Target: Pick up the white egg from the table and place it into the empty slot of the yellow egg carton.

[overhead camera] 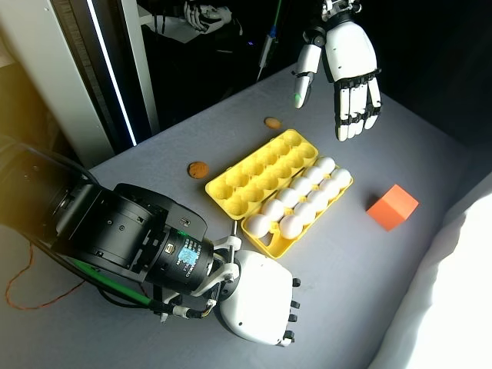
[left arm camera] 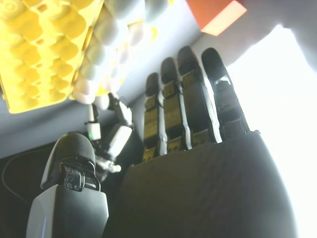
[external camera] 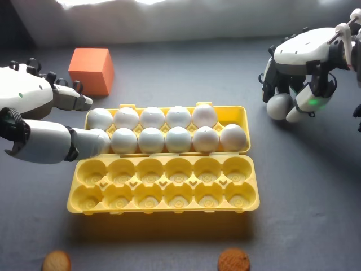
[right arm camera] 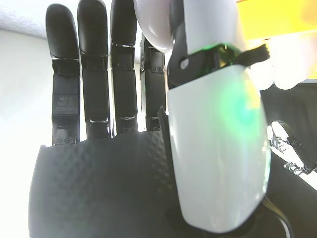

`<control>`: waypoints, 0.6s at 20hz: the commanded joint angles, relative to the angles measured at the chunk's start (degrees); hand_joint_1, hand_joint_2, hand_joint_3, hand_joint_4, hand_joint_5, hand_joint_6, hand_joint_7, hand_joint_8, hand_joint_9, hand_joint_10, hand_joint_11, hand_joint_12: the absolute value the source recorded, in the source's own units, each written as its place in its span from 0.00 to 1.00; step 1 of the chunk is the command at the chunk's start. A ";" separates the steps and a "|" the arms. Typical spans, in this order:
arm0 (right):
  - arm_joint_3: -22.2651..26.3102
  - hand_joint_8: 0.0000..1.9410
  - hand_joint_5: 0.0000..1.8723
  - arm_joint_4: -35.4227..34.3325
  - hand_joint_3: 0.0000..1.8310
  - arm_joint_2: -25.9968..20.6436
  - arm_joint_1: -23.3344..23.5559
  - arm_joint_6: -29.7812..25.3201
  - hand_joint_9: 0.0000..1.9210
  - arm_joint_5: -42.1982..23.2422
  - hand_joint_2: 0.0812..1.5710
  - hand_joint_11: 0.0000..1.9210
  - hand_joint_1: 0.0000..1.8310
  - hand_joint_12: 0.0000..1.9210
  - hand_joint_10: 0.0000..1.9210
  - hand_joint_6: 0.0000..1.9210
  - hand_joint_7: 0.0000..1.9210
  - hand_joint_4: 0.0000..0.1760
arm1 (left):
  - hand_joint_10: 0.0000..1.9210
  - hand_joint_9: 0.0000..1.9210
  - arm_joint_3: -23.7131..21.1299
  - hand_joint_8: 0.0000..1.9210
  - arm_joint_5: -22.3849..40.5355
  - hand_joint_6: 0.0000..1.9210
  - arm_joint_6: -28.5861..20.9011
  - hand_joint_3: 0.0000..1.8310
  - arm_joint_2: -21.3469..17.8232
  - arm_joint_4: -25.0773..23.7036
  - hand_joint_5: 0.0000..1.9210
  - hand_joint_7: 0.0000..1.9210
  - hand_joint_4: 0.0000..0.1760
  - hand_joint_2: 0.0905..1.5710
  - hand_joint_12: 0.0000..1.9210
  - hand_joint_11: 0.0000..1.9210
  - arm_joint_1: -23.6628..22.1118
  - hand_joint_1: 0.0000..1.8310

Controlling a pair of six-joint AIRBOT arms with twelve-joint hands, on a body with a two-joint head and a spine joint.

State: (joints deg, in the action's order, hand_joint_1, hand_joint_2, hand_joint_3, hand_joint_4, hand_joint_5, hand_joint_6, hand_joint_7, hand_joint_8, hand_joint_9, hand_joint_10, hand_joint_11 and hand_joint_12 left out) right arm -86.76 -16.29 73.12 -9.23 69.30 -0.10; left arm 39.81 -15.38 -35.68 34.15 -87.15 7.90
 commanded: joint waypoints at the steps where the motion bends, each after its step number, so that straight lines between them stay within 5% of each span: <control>1: -0.42 0.61 0.51 0.03 0.00 -0.80 0.26 0.12 0.43 -5.18 0.71 0.29 0.75 0.68 0.66 0.47 0.48 0.00 | 0.00 0.20 -0.03 0.00 -0.99 0.00 -0.11 0.00 -0.74 -1.46 0.16 0.21 0.00 0.77 0.38 0.00 -0.76 0.00; 12: -0.37 0.58 0.54 0.03 0.00 -1.30 4.75 0.20 0.46 -4.41 0.69 0.32 0.75 0.64 0.61 0.43 0.50 0.00 | 0.00 0.19 -0.08 0.00 -0.99 0.00 -0.11 0.00 -0.74 -1.46 0.16 0.20 0.00 0.77 0.37 0.00 -0.90 0.00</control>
State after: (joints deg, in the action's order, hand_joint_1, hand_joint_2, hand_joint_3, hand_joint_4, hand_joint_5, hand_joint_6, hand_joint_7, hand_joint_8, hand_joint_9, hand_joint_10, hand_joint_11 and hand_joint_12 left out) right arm -86.80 -16.08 72.82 -4.89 69.47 0.14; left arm 39.81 -15.42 -35.68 34.15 -87.11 7.90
